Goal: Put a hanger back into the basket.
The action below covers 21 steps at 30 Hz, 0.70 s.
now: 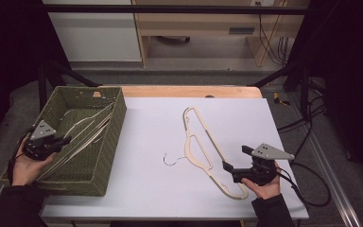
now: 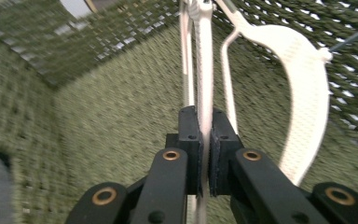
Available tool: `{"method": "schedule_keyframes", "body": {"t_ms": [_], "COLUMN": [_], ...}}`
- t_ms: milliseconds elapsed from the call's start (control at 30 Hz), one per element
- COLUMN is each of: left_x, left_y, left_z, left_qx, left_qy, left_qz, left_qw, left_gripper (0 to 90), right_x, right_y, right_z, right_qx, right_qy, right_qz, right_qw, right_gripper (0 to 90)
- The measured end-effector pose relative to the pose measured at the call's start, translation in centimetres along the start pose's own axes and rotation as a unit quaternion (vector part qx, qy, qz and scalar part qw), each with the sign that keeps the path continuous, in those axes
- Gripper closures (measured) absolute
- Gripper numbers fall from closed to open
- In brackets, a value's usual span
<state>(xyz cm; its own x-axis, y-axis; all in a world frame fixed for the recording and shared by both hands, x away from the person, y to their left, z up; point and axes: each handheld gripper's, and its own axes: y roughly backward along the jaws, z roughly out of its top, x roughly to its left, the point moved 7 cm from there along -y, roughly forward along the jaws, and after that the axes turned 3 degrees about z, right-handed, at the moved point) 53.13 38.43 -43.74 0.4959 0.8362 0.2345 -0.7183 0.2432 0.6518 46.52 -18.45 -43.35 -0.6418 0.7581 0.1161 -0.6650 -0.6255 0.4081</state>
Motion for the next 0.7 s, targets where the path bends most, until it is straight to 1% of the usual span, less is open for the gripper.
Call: {"method": "schedule_keyframes", "body": {"t_ms": [33, 67, 100, 133, 167, 200, 267, 300, 333, 367, 400, 467, 500, 533, 567, 600, 633, 700], "left_x": [-0.2, -0.2, -0.3, -0.5, -0.7, -0.8, -1.1, -1.2, -1.4, -1.5, -1.7, -1.8, -1.8, -1.7, -1.7, -1.7, -1.7, -1.6], "left_y": [-0.3, -0.3, -0.4, -0.6, -0.6, -0.6, -0.7, -0.7, -0.9, -1.0, -1.1, -1.2, -1.2, -1.2, -1.1, -1.1, -0.9, -0.8], "left_z": [-0.2, -0.2, -0.4, -0.4, -0.5, -0.4, -0.5, -0.5, -0.4, -0.4, -0.4, -0.3, -0.3, -0.3, -0.2, -0.2, -0.2, 0.0], "left_qx": [0.017, 0.017, 0.025, 0.027, 0.029, 0.027, 0.042, 0.048, 0.048, 0.05, 0.052, 0.054, 0.054, 0.053, 0.05, 0.046, 0.05, 0.044], "left_qy": [0.001, 0.001, 0.0, 0.006, 0.007, 0.008, 0.008, 0.005, 0.007, 0.006, 0.007, 0.005, 0.005, 0.005, 0.011, 0.016, 0.013, 0.012], "left_qz": [-0.008, -0.008, -0.014, -0.021, -0.03, -0.035, -0.055, -0.057, -0.06, -0.064, -0.066, -0.062, -0.062, -0.059, -0.061, -0.063, -0.063, -0.058], "left_qw": [0.9998, 0.9998, 0.9996, 0.9994, 0.9991, 0.999, 0.9976, 0.9972, 0.997, 0.9966, 0.9964, 0.9966, 0.9966, 0.9968, 0.9968, 0.9969, 0.9967, 0.9973], "left_gripper": [83.9, 83.1, 83.1, 82.5, 81.7, 81.1, 79.5, 78.7, 77.6, 73.5, 73.5, 70.2, 68.2, 63.9, 63.9, 61.0, 59.9, 54.3], "right_x": [0.0, 0.0, 0.1, 0.1, 0.1, 0.1, 0.1, 0.1, 0.1, 0.2, 0.2, 0.2, 0.2, 0.2, 0.2, 0.3, 0.3, 0.3], "right_y": [0.0, 0.0, 0.0, 0.0, 0.0, -0.1, -0.1, -0.1, -0.1, -0.1, -0.1, -0.2, -0.2, -0.1, -0.1, -0.1, -0.1, -0.2], "right_z": [0.0, 0.0, 0.0, 0.0, -0.1, 0.0, -0.1, -0.1, -0.1, -0.1, -0.1, -0.1, -0.1, -0.1, -0.1, -0.1, -0.1, -0.1], "right_qx": [0.0, 0.0, 0.0, 0.001, 0.003, 0.002, 0.002, 0.002, 0.003, 0.004, 0.004, 0.004, 0.004, 0.004, 0.004, 0.003, 0.003, 0.004], "right_qy": [0.0, 0.0, 0.0, 0.0, 0.002, 0.001, 0.002, 0.002, 0.002, 0.002, 0.002, 0.003, 0.003, 0.002, 0.002, 0.002, 0.001, 0.003], "right_qz": [0.0, 0.0, 0.0, 0.001, 0.003, 0.001, 0.002, 0.002, 0.003, 0.003, 0.003, 0.004, 0.004, 0.004, 0.004, 0.004, 0.004, 0.004], "right_qw": [1.0, 1.0, 1.0, 1.0, 1.0, 1.0, 1.0, 1.0, 1.0, 1.0, 1.0, 1.0, 1.0, 1.0, 1.0, 1.0, 1.0, 1.0], "right_gripper": [7.1, 7.1, 7.2, 7.2, 7.2, 7.2, 7.2, 7.2, 7.2, 7.2, 7.2, 7.2, 7.2, 7.2, 7.2, 7.2, 7.2, 7.2]}}
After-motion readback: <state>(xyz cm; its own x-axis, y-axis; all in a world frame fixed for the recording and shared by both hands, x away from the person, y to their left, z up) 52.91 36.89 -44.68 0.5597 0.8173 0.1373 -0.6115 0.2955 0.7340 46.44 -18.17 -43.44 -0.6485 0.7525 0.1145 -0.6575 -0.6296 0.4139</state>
